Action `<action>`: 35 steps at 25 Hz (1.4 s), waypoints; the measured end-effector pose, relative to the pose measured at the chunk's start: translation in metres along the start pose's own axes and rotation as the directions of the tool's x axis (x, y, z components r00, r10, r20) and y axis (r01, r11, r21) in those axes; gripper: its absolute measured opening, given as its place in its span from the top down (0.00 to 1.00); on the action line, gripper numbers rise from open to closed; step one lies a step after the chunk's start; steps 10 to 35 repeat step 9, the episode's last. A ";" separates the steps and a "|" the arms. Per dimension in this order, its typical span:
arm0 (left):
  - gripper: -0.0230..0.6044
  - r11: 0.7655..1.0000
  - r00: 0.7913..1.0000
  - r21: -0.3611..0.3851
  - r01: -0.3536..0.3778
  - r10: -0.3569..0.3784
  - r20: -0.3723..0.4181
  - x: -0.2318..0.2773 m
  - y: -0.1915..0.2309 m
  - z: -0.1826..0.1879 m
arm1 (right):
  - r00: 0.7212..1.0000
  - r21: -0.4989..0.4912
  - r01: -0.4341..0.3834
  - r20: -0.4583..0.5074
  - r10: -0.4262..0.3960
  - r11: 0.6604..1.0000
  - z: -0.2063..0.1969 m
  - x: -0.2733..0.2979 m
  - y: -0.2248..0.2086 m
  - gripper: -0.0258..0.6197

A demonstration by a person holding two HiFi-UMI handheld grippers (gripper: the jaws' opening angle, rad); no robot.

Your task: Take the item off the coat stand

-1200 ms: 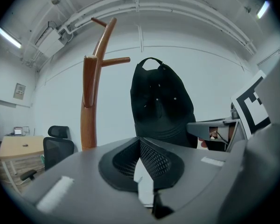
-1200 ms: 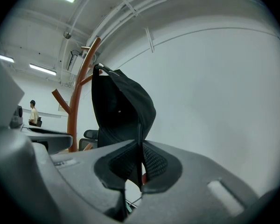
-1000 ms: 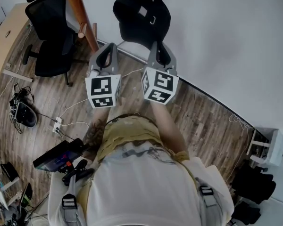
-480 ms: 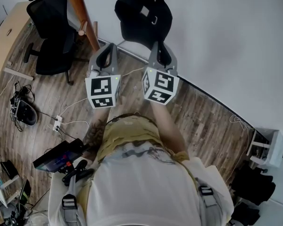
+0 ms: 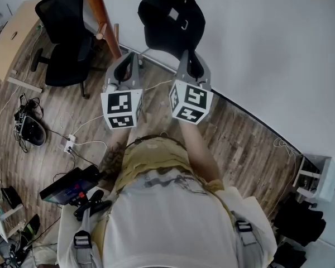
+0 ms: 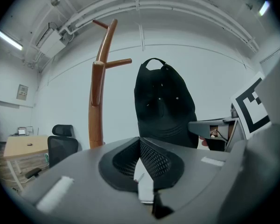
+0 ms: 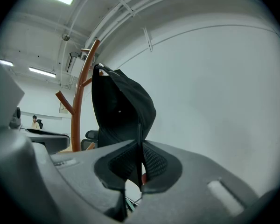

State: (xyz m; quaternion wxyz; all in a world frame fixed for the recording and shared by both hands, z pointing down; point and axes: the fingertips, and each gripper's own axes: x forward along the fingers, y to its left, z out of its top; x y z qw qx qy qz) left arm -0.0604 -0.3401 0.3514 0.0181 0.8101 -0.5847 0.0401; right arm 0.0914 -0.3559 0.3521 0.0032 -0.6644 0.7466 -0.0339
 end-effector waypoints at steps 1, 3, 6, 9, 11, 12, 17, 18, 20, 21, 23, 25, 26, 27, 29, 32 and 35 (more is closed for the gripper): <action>0.97 1.000 1.000 0.001 -0.002 0.002 -0.009 0.000 0.001 -0.002 | 1.000 0.002 -0.002 -0.001 0.002 1.000 -0.001 0.001 0.001 0.94; 0.97 1.000 1.000 0.002 -0.007 0.007 -0.021 0.000 0.003 -0.005 | 1.000 0.006 -0.005 -0.004 0.005 1.000 -0.003 0.003 0.001 0.94; 0.97 1.000 1.000 0.000 -0.012 0.012 -0.018 0.000 0.004 -0.007 | 1.000 0.012 -0.008 -0.013 0.008 1.000 -0.008 0.004 0.002 0.94; 0.97 1.000 0.999 -0.003 -0.018 0.017 -0.034 -0.002 0.007 -0.013 | 1.000 0.015 -0.012 -0.019 0.012 1.000 -0.013 0.005 0.004 0.94; 0.97 1.000 0.999 -0.003 -0.018 0.017 -0.034 -0.002 0.007 -0.013 | 1.000 0.015 -0.012 -0.019 0.012 1.000 -0.013 0.005 0.004 0.94; 0.97 1.000 0.999 -0.003 -0.018 0.017 -0.034 -0.002 0.007 -0.013 | 1.000 0.015 -0.012 -0.019 0.012 1.000 -0.013 0.005 0.004 0.94; 0.97 1.000 0.999 -0.003 -0.018 0.017 -0.034 -0.002 0.007 -0.013 | 1.000 0.015 -0.012 -0.019 0.012 1.000 -0.013 0.005 0.004 0.94; 0.97 1.000 0.999 -0.003 -0.018 0.017 -0.034 -0.002 0.007 -0.013 | 1.000 0.015 -0.012 -0.019 0.012 1.000 -0.013 0.005 0.004 0.94; 0.97 1.000 0.999 -0.003 -0.018 0.017 -0.034 -0.002 0.007 -0.013 | 1.000 0.015 -0.012 -0.019 0.012 1.000 -0.013 0.005 0.004 0.94; 0.97 1.000 0.999 -0.003 -0.018 0.017 -0.034 -0.002 0.007 -0.013 | 1.000 0.015 -0.012 -0.019 0.012 1.000 -0.013 0.005 0.004 0.94; 0.97 1.000 0.999 -0.003 -0.018 0.017 -0.034 -0.002 0.007 -0.013 | 1.000 0.015 -0.012 -0.019 0.012 1.000 -0.013 0.005 0.004 0.94; 0.97 1.000 0.999 -0.003 -0.018 0.017 -0.034 -0.002 0.007 -0.013 | 1.000 0.015 -0.012 -0.019 0.012 1.000 -0.013 0.005 0.004 0.94; 0.97 1.000 0.999 -0.003 -0.018 0.017 -0.034 -0.002 0.007 -0.013 | 1.000 0.015 -0.012 -0.019 0.012 1.000 -0.013 0.005 0.004 0.94; 0.97 1.000 0.999 -0.003 -0.018 0.017 -0.034 -0.002 0.007 -0.013 | 1.000 0.015 -0.012 -0.019 0.012 1.000 -0.013 0.005 0.004 0.94; 0.97 1.000 0.999 -0.003 -0.018 0.017 -0.034 -0.002 0.007 -0.013 | 1.000 0.015 -0.012 -0.019 0.012 1.000 -0.013 0.005 0.004 0.94; 0.97 1.000 0.999 -0.003 -0.018 0.017 -0.034 -0.002 0.007 -0.013 | 1.000 0.015 -0.012 -0.019 0.012 1.000 -0.013 0.005 0.004 0.94; 0.97 1.000 0.999 -0.003 -0.018 0.017 -0.034 -0.002 0.007 -0.013 | 1.000 0.015 -0.012 -0.019 0.012 1.000 -0.013 0.005 0.004 0.94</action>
